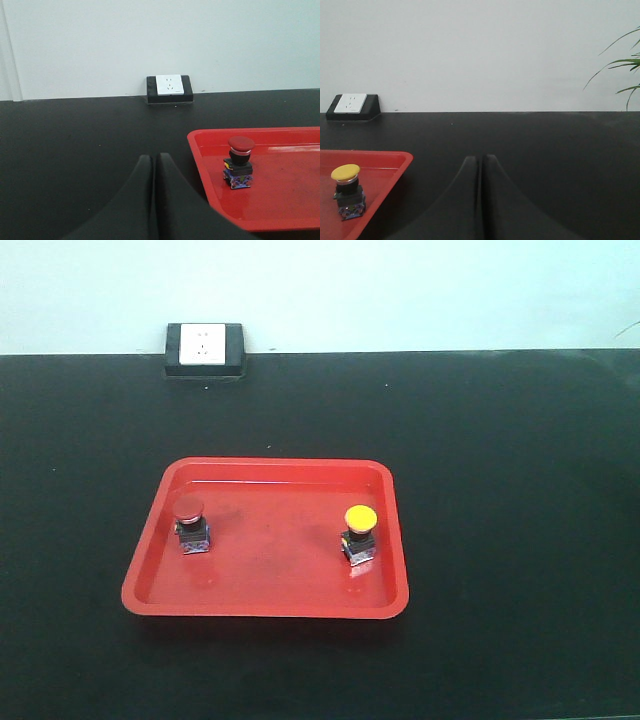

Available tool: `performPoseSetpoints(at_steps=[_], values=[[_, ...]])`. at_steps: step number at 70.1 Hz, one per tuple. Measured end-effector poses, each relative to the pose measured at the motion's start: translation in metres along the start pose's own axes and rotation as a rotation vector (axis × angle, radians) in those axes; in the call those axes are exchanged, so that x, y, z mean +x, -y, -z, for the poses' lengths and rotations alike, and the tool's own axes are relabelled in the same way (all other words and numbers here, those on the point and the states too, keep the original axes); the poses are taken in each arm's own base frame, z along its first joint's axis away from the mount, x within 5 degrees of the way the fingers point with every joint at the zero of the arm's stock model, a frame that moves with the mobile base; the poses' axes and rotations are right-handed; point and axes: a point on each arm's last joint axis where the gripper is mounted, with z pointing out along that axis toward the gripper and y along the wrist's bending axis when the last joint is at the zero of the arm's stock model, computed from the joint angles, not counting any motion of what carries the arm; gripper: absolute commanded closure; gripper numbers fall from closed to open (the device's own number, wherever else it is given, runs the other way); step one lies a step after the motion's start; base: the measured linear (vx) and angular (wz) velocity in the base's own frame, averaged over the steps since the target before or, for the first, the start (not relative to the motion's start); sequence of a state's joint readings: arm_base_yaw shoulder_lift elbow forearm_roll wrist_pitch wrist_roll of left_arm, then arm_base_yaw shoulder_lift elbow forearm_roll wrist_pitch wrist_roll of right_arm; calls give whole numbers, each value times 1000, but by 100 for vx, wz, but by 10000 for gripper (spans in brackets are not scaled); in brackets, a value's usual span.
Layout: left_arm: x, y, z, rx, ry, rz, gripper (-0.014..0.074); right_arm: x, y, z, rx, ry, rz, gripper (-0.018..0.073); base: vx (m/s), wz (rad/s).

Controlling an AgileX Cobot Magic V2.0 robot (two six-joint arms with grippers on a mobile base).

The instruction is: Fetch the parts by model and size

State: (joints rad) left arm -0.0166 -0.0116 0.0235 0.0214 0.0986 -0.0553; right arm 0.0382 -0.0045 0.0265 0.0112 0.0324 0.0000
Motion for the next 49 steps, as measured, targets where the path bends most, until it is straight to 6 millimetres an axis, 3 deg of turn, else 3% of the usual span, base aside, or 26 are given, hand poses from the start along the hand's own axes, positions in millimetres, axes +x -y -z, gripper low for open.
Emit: performPoseSetpoints(at_steps=[49], values=[[0, 0, 0, 0, 1, 0, 603, -1, 1, 1, 18, 25, 27, 569, 0, 0]])
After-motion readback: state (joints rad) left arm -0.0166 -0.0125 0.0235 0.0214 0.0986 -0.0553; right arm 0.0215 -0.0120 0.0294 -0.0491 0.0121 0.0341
